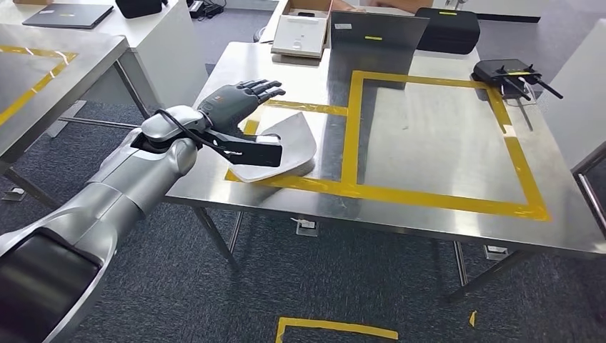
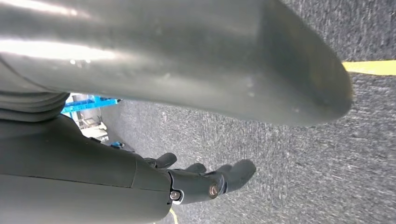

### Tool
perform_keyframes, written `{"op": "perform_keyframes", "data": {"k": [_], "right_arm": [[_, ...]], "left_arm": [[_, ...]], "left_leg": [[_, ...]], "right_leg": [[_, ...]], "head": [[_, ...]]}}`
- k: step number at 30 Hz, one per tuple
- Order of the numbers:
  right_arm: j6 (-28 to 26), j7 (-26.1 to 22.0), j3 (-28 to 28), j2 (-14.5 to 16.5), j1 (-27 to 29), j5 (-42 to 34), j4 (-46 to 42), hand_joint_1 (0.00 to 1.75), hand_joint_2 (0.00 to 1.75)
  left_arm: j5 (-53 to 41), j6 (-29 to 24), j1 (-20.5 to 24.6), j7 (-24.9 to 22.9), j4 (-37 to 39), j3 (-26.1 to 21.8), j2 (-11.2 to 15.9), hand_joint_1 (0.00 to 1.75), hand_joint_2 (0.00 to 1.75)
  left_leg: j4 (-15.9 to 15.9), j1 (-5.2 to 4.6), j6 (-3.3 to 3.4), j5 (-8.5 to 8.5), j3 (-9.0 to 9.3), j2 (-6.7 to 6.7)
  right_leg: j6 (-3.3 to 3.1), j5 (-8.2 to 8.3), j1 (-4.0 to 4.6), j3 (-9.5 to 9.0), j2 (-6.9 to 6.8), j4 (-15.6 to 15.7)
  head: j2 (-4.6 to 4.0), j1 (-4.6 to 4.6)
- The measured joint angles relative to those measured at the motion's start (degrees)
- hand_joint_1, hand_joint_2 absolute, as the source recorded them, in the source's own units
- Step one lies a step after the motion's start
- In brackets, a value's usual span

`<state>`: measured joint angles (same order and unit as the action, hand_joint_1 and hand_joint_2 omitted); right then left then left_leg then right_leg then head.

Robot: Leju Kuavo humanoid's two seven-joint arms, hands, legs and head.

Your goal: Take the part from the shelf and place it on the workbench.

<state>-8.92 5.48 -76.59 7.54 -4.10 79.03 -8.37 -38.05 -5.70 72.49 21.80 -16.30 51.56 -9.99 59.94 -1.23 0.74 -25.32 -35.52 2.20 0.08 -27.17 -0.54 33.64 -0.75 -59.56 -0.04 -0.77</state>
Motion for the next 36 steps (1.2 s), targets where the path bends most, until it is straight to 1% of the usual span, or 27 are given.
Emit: {"op": "perform_keyframes", "data": {"k": [1,2,5,6,7,8,10,11,12,13,15,17,18,20,21,22,23,24,25,26,27,28,30,31,32,34,36], "right_arm": [[-0.01,0.01,0.00,0.01,0.01,0.00,0.00,0.00,0.00],[-0.02,0.01,0.00,0.02,0.01,-0.01,0.00,0.00,0.00],[-0.10,0.01,-0.01,0.03,-0.01,-0.16,0.00,0.00,0.00],[-0.14,0.01,-0.02,0.03,0.01,-0.25,0.00,0.00,0.00],[-0.16,0.01,-0.02,0.03,0.02,-0.31,0.00,0.00,0.00],[-0.21,0.01,-0.02,0.04,0.03,-0.41,0.00,0.00,0.00],[-0.32,0.01,-0.03,0.17,0.03,-0.70,0.00,0.00,0.00],[-0.39,0.01,-0.03,0.27,0.01,-0.85,-0.01,0.00,0.00],[-0.44,0.01,-0.04,0.36,-0.01,-0.99,-0.01,0.00,0.00],[-0.47,0.01,-0.04,0.43,-0.01,-1.15,-0.02,0.00,0.00],[-0.50,0.01,-0.06,0.49,0.05,-1.48,-0.02,0.00,0.00],[-0.50,0.01,-0.09,0.61,0.08,-1.72,-0.02,0.00,0.00],[-0.50,0.01,-0.10,0.66,0.04,-1.78,-0.02,0.00,0.00],[-0.51,-0.09,-0.11,0.69,-0.02,-1.85,-0.03,0.00,0.00],[-0.52,-0.13,-0.11,0.69,0.01,-1.89,-0.04,0.00,0.00],[-0.52,-0.14,-0.14,0.68,0.08,-1.94,-0.04,0.00,0.00],[-0.52,-0.11,-0.19,0.68,0.14,-1.98,-0.04,0.00,0.00],[-0.52,-0.10,-0.24,0.68,0.16,-2.02,-0.06,0.00,0.00],[-0.52,-0.09,-0.28,0.68,0.12,-2.04,-0.08,0.00,0.00],[-0.51,-0.11,-0.31,0.66,0.06,-1.97,-0.10,0.00,0.00],[-0.47,-0.14,-0.31,0.62,0.03,-1.85,-0.12,0.00,0.00],[-0.44,-0.15,-0.31,0.55,0.05,-1.71,-0.13,0.00,0.00],[-0.46,-0.16,-0.31,0.36,0.20,-1.45,-0.13,0.00,0.00],[-0.51,-0.15,-0.31,0.27,0.27,-1.38,-0.13,0.00,0.00],[-0.54,-0.14,-0.31,0.16,0.29,-1.32,-0.13,0.00,0.00],[-0.55,-0.15,-0.31,-0.07,0.21,-1.19,-0.13,0.00,0.00],[-0.60,-0.16,-0.31,-0.28,0.16,-1.08,-0.13,0.00,0.00]], "left_arm": [[-0.03,-0.01,0.02,0.00,-0.04,-0.01,0.04,0.00,0.00],[-0.08,-0.01,0.03,-0.01,-0.05,-0.02,0.11,0.00,0.00],[-0.28,0.04,-0.24,-0.01,-0.05,-0.06,0.27,0.00,0.00],[-0.33,0.07,-0.41,-0.01,-0.05,-0.06,0.26,0.00,0.00],[-0.36,0.08,-0.52,-0.01,-0.05,-0.06,0.25,0.00,0.00],[-0.38,0.08,-0.58,-0.01,-0.08,-0.06,0.22,0.00,0.00],[-0.44,0.15,-0.50,-0.02,-0.15,-0.08,0.17,0.00,0.00],[-0.47,0.25,-0.44,-0.02,-0.20,-0.09,0.08,0.00,0.00],[-0.50,0.38,-0.40,-0.01,-0.24,-0.10,-0.02,0.00,0.00],[-0.52,0.54,-0.40,0.02,-0.28,-0.10,-0.15,0.00,0.00],[-0.58,0.75,-0.41,0.15,-0.43,-0.13,-0.49,0.00,0.00],[-0.67,0.91,-0.37,0.34,-0.62,-0.23,-0.95,0.00,0.00],[-0.69,0.99,-0.37,0.42,-0.68,-0.29,-1.13,0.00,0.00],[-0.73,1.10,-0.49,0.46,-0.70,-0.36,-1.26,0.00,0.00],[-0.77,1.12,-0.58,0.47,-0.70,-0.37,-1.30,0.00,0.00],[-0.83,1.13,-0.66,0.48,-0.70,-0.37,-1.34,0.00,0.00],[-0.91,1.14,-0.70,0.49,-0.72,-0.37,-1.43,0.00,0.00],[-0.99,1.15,-0.71,0.50,-0.75,-0.38,-1.54,0.00,0.00],[-1.08,1.15,-0.70,0.51,-0.82,-0.40,-1.64,0.00,0.00],[-1.16,1.14,-0.69,0.51,-0.89,-0.44,-1.72,0.00,0.00],[-1.26,1.09,-0.67,0.51,-0.95,-0.50,-1.80,0.00,0.00],[-1.38,1.00,-0.67,0.50,-0.98,-0.57,-1.96,0.00,0.00],[-1.57,0.74,-0.65,0.39,-0.99,-0.73,-2.47,0.00,0.00],[-1.64,0.64,-0.64,0.32,-0.99,-0.79,-2.72,0.00,0.00],[-1.67,0.57,-0.63,0.25,-0.98,-0.84,-2.89,0.00,0.00],[-1.70,0.53,-0.71,0.12,-0.92,-0.88,-2.99,0.00,0.00],[-1.72,0.52,-1.00,-0.05,-0.74,-0.89,-3.01,0.00,0.00]], "left_leg": [[0.66,0.04,-0.38,-0.59,-0.32,-0.31],[2.39,0.13,-0.77,-1.88,-1.05,-0.79],[12.51,0.69,-1.75,-7.50,-5.05,-1.82],[14.75,0.86,-1.88,-8.26,-5.79,-1.84],[14.95,0.98,-1.91,-7.94,-5.56,-1.86],[12.98,1.06,-1.83,-6.69,-4.24,-1.95],[5.30,1.10,-1.34,-3.65,0.23,-3.08],[2.04,1.04,-1.06,-2.74,2.01,-3.73],[0.07,0.90,-0.79,-2.40,3.01,-4.26],[-0.56,0.71,-0.54,-2.51,3.25,-4.46],[-1.03,0.60,0.17,-1.95,3.18,-3.77],[-1.71,0.78,1.09,-1.28,3.15,-2.92],[-1.92,0.84,1.43,-1.02,3.05,-2.43],[-1.83,0.73,1.68,-0.86,2.61,-1.45],[-1.68,0.69,1.72,-0.83,2.37,-0.88],[-1.49,0.68,1.73,-0.83,2.14,-0.31],[-1.24,0.71,1.68,-0.86,1.93,0.25],[-0.94,0.75,1.56,-0.94,1.76,0.82],[-0.62,0.68,1.35,-1.07,1.62,1.32],[-0.29,0.53,1.08,-1.26,1.51,1.79],[-0.09,0.36,0.76,-1.39,1.49,2.26],[-0.05,0.18,0.46,-1.45,1.53,2.73],[-0.15,0.15,-0.14,-1.53,1.64,3.57],[0.21,0.25,-0.53,-1.93,1.50,3.03],[1.43,0.37,-0.90,-2.91,1.03,1.92],[7.17,0.67,-1.50,-6.42,-1.30,-0.90],[14.10,0.82,-1.62,-9.42,-4.26,-1.83]], "right_leg": [[-0.34,0.31,-0.18,0.06,0.12,0.19],[-0.65,0.61,-0.36,0.15,0.24,0.37],[-0.97,1.19,-0.50,0.81,0.80,0.41],[-0.93,1.37,-0.51,1.06,1.07,0.38],[-0.84,1.54,-0.52,1.27,1.38,0.34],[-0.72,1.70,-0.53,1.43,1.74,0.32],[-0.34,2.02,-0.52,1.66,2.44,0.29],[-0.05,2.21,-0.53,1.82,2.78,0.29],[0.31,2.42,-0.62,2.00,3.05,0.33],[0.72,2.67,-0.74,2.19,3.31,0.42],[1.46,3.04,-0.97,2.41,3.63,0.63],[1.90,1.61,-0.92,3.43,2.76,-1.28],[2.02,-0.09,-0.91,4.67,2.14,-4.00],[2.31,-3.82,-0.85,8.06,1.55,-11.54],[2.43,-4.77,-0.85,9.23,1.51,-14.36],[2.53,-4.67,-0.87,9.41,1.39,-15.14],[2.59,-3.59,-0.90,8.36,1.05,-13.56],[2.64,-1.89,-0.93,6.28,0.27,-10.03],[2.53,-0.63,-0.85,4.07,-1.13,-6.11],[2.28,0.36,-0.77,2.38,-2.32,-2.91],[1.92,0.79,-0.65,1.50,-3.06,-1.05],[1.49,0.77,-0.52,1.42,-3.24,-0.49],[0.77,1.22,-0.60,1.70,-1.96,-0.37],[0.41,1.42,-0.74,1.77,-1.43,-0.27],[0.06,1.65,-0.92,1.86,-0.89,-0.16],[-0.48,2.00,-1.10,2.15,0.27,-0.06],[-0.63,2.30,-1.10,2.55,1.77,-0.07]], "head": [[0.00,-0.05],[0.00,-0.08],[0.00,-0.15],[0.00,-0.15],[0.00,-0.15],[0.00,-0.15],[0.00,-0.13],[0.00,-0.13],[0.00,-0.11],[0.00,-0.10],[0.00,-0.11],[0.00,-0.06],[0.00,-0.03],[0.00,-0.01],[0.00,-0.01],[0.00,-0.01],[0.00,-0.01],[0.00,0.00],[0.00,0.01],[0.00,-0.02],[0.00,-0.04],[0.00,-0.08],[0.00,-0.10],[0.00,-0.13],[0.00,-0.13],[0.00,-0.16],[0.00,-0.16]]}}
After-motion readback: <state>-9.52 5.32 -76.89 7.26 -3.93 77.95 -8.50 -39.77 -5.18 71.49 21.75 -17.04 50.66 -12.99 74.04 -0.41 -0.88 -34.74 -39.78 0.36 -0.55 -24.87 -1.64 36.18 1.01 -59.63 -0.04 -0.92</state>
